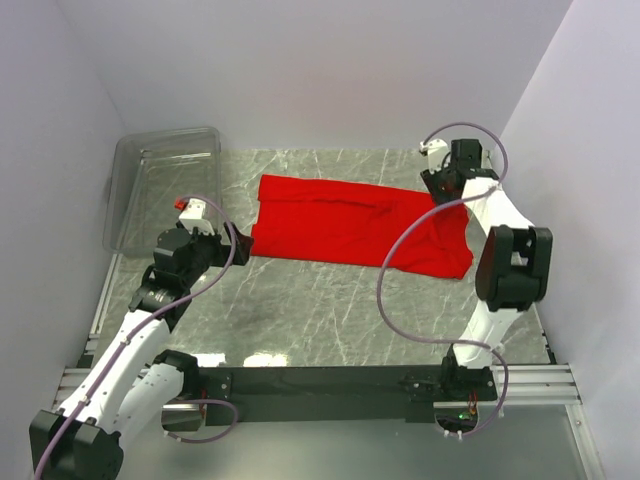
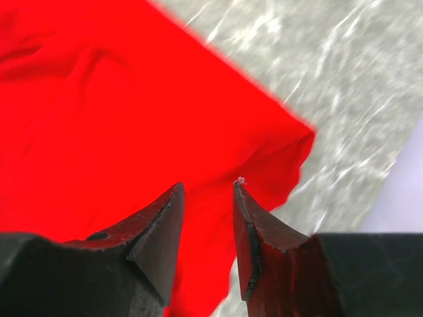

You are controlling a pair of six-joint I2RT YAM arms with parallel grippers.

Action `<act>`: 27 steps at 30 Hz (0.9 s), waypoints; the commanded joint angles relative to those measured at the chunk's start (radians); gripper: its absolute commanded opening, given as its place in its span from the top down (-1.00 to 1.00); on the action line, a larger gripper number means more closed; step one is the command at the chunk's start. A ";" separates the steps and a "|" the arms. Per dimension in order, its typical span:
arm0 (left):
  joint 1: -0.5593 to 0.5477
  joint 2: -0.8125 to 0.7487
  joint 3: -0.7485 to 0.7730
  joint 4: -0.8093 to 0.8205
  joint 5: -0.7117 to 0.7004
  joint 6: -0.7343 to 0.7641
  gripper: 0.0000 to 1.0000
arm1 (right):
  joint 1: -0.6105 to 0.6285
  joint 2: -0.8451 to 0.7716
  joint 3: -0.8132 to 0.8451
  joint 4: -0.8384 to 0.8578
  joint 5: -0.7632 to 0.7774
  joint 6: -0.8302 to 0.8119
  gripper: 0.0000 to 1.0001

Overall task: Fold and stack the t-shirts
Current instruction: Fold the T-shirt at the center of the board.

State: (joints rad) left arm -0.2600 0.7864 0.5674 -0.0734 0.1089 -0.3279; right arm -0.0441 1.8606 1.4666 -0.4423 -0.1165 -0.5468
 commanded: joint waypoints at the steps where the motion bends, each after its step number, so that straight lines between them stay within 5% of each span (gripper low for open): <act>1: 0.005 -0.027 0.012 0.020 0.008 -0.010 -0.95 | -0.003 -0.133 -0.075 -0.088 -0.095 -0.002 0.16; 10: 0.005 -0.021 -0.020 0.052 0.034 -0.017 -0.95 | 0.016 -0.258 -0.354 -0.009 -0.034 0.033 0.12; 27: 0.013 -0.056 -0.035 0.032 0.025 -0.022 -0.96 | 0.107 -0.144 -0.377 0.135 0.166 0.091 0.23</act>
State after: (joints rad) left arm -0.2535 0.7441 0.5346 -0.0681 0.1196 -0.3363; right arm 0.0566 1.7050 1.0901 -0.3698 -0.0025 -0.4686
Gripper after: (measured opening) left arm 0.977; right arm 0.388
